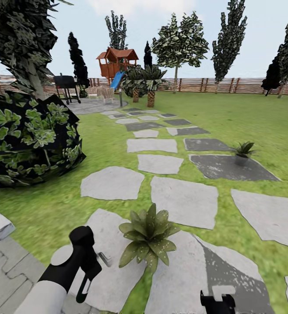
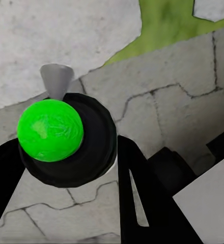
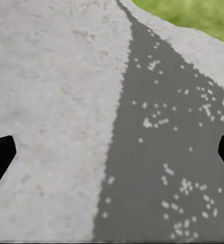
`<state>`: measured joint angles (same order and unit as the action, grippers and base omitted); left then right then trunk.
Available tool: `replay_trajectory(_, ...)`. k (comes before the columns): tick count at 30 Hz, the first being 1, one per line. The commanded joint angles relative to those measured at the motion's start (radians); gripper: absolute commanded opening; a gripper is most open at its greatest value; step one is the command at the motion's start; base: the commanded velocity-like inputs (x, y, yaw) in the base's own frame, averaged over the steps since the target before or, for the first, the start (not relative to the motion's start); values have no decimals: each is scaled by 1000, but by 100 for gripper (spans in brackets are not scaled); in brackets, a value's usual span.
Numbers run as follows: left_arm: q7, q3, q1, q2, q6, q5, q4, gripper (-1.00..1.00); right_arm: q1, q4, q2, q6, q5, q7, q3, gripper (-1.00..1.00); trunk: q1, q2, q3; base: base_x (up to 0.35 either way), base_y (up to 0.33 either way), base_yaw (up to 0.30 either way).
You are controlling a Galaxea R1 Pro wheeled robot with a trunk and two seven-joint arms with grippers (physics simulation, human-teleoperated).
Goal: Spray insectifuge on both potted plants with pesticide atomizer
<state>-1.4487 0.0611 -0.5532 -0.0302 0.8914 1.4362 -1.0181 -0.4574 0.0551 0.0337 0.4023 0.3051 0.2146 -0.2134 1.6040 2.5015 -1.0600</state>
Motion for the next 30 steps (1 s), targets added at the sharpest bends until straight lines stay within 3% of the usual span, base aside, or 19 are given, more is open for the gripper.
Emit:
replay_trajectory(1,-10,2,-1,-1,11,9,0,-100,-1,-1,0,3,11,4,-7,100,0,0,-1,-43,294,-6)
replay_trajectory(9,-10,5,-1,-8,9,7,1,-100,-1,-1,0,4,11,4,-7,100,0,0,-1,-5,289,-217)
replay_trajectory(18,-10,5,0,-9,11,7,1,-100,0,-1,0,3,11,4,-7,100,0,0,-1,0,27,-261)
replay_trajectory(22,-13,4,-1,-7,11,8,-5,-100,-1,-1,0,4,10,5,-7,100,0,0,-1,-32,27,-45)
replay_trajectory(27,-43,9,-24,-10,15,9,-16,-100,0,0,0,4,9,4,-7,100,0,0,-1,-128,238,-124)
replay_trajectory(30,-112,11,-93,-10,15,17,-16,-100,-1,0,0,4,10,3,-7,100,0,0,-1,14,299,-162)
